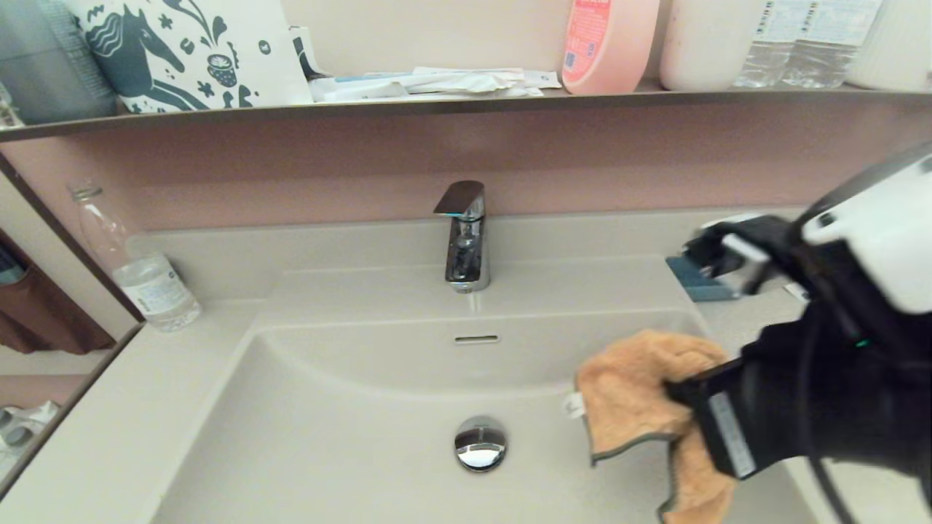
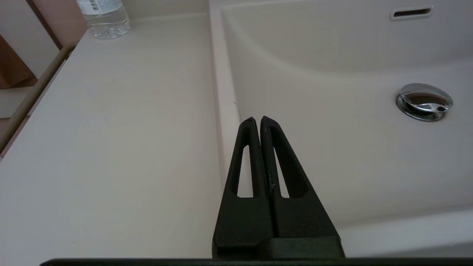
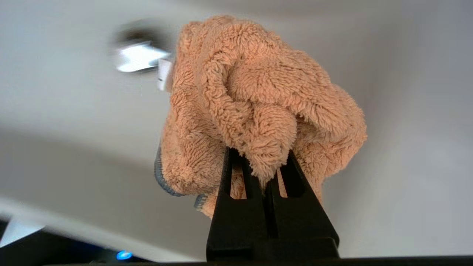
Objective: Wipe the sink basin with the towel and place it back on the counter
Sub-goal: Wipe the sink
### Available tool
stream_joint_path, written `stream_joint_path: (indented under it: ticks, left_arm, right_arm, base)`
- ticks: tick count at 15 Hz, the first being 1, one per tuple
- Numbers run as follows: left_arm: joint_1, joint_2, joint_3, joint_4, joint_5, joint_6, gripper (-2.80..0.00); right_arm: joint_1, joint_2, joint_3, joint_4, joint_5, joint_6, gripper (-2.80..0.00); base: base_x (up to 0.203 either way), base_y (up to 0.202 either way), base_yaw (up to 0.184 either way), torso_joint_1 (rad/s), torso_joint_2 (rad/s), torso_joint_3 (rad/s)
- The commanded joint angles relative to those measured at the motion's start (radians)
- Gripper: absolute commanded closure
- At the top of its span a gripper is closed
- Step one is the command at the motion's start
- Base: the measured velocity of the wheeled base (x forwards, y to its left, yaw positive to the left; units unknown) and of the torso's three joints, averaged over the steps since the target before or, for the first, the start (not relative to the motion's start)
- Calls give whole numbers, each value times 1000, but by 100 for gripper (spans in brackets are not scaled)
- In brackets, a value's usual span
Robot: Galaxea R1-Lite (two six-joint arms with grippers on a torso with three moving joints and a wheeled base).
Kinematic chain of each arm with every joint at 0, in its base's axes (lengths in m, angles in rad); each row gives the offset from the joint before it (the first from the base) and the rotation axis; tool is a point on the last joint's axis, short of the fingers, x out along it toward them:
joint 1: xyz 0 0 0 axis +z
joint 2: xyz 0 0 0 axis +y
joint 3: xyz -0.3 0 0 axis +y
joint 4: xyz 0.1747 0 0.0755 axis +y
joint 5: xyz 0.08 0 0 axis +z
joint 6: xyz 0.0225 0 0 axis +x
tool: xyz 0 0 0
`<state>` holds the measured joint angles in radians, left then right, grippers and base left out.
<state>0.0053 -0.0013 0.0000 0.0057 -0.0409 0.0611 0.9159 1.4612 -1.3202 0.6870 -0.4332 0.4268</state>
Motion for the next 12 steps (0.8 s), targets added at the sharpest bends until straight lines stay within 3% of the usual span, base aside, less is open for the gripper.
stream_joint_path:
  ticks: [1,5,7,9,12]
  left_arm:
    - [1,1,0,0,1,0,0]
    - [1,1,0,0,-1,0,0]
    - [1,1,0,0,1,0,0]
    - [1,1,0,0,-1,0,0]
    - [1,1,0,0,1,0,0]
  right_arm:
    - [-111,-176,8,67,-4,6,0]
    - [-428,-274,83,169,29,-28,0]
    - [-549,-289,210,177,58,-62,0]
    - [-589,-302,351,155,78,-79,0]
    - [-603,-313,551,14,88,-85,0]
  base:
    - [0,0,0,0,0,0]
    - [0,0,0,0,0,0]
    - [0,0,0,0,0,0]
    - [0,0,0,0,0,0]
    - [0,0,0,0,0,0]
